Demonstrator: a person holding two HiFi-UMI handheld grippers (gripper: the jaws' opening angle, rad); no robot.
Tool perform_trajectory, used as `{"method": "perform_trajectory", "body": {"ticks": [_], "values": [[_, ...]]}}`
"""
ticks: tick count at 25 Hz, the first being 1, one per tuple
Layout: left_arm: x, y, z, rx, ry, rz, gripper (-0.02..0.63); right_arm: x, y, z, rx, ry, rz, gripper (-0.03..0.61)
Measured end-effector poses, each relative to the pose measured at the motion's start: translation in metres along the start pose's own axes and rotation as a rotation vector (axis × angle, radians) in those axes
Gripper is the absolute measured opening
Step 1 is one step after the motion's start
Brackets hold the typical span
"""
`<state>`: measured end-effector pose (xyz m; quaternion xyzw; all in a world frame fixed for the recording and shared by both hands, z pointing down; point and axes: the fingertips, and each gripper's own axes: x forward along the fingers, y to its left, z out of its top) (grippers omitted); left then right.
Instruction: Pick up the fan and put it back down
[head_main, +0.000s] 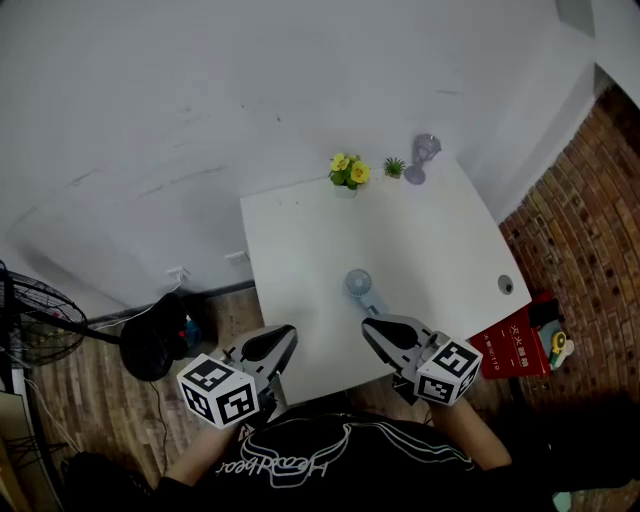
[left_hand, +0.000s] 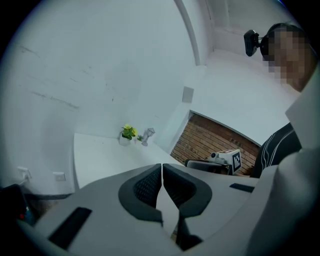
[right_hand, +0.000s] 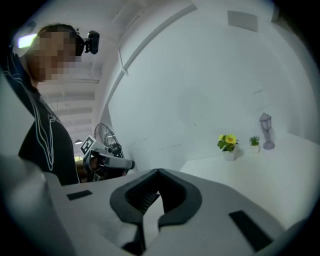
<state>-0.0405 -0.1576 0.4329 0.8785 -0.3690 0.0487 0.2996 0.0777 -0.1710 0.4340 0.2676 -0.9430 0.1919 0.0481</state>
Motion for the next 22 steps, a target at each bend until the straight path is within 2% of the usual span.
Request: {"method": "perform_trajectory", "body": {"ticks": [22], "values": [[0.011,-0.003,-0.005,-0.014,0.031,0.01,0.035,-0.003,-0.006,0.0,-0.023,0.012,0.009,0.002]]}}
